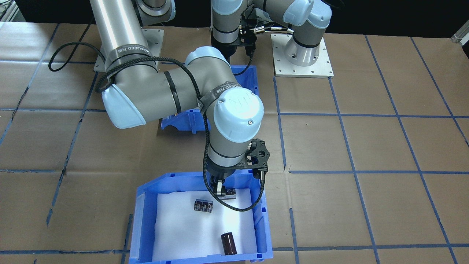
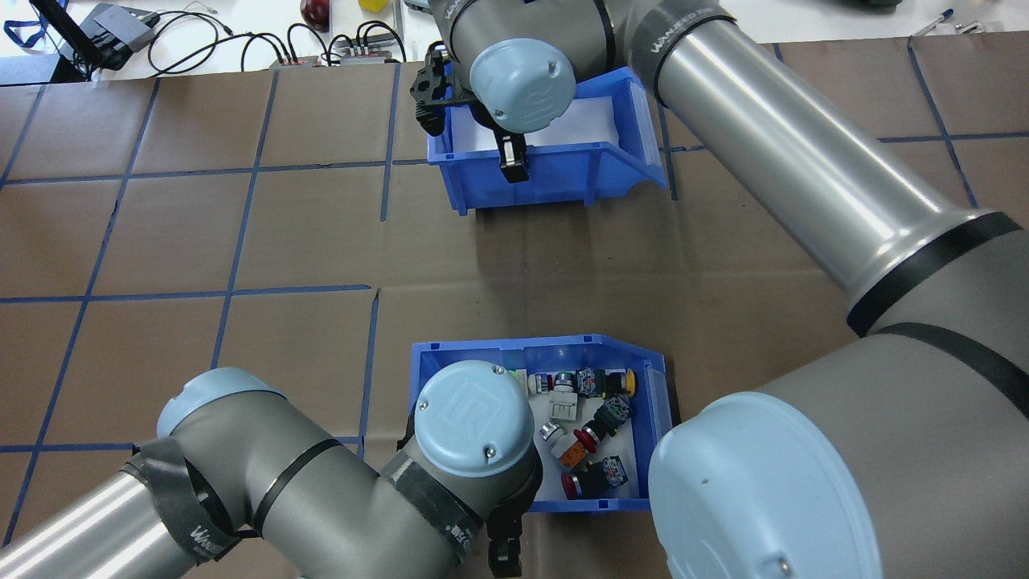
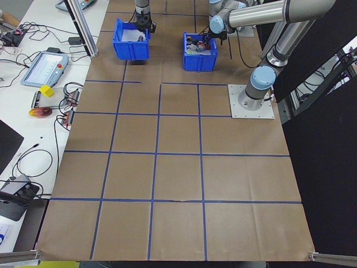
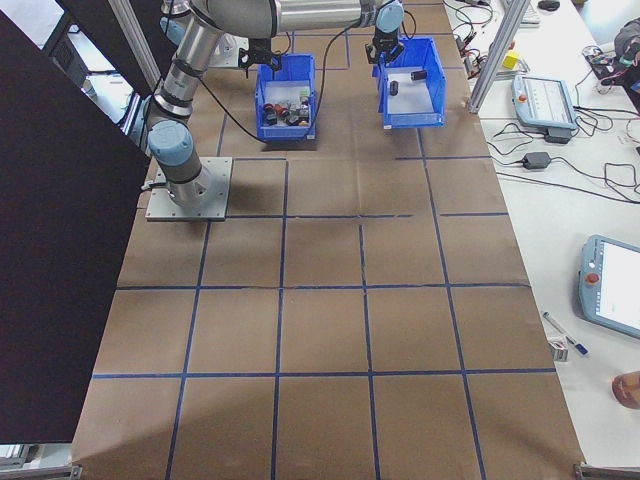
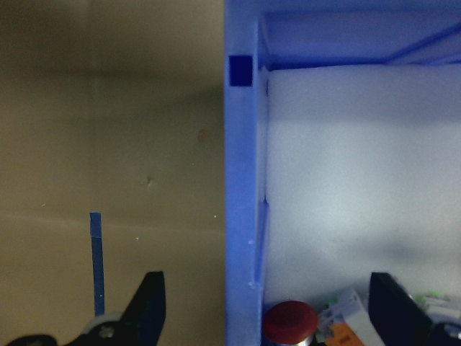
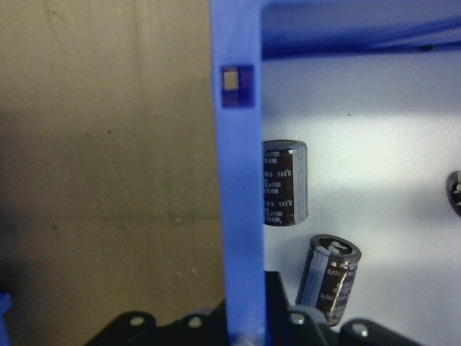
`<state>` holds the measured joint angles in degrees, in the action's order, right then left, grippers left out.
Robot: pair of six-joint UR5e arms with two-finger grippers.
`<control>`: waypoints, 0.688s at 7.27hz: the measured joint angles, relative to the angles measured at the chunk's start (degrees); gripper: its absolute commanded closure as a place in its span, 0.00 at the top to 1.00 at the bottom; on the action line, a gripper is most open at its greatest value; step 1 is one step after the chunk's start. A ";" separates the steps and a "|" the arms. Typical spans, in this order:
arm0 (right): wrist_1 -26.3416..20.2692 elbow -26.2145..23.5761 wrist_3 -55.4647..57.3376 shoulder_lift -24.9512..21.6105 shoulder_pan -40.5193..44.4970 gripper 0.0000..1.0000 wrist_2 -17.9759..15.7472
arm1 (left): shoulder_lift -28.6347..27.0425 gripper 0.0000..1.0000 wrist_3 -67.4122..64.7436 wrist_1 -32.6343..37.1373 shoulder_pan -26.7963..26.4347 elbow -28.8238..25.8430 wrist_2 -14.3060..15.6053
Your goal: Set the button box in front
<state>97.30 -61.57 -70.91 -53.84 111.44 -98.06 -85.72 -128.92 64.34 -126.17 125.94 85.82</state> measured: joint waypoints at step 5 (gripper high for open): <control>-1.20 -8.16 -15.77 -12.55 -16.28 0.06 -0.38 | -2.02 0.12 -0.87 -5.44 -0.11 1.72 -0.05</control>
<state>96.10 -69.72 -86.67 -66.39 95.16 -98.44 -87.74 -129.79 58.90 -126.28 127.66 85.77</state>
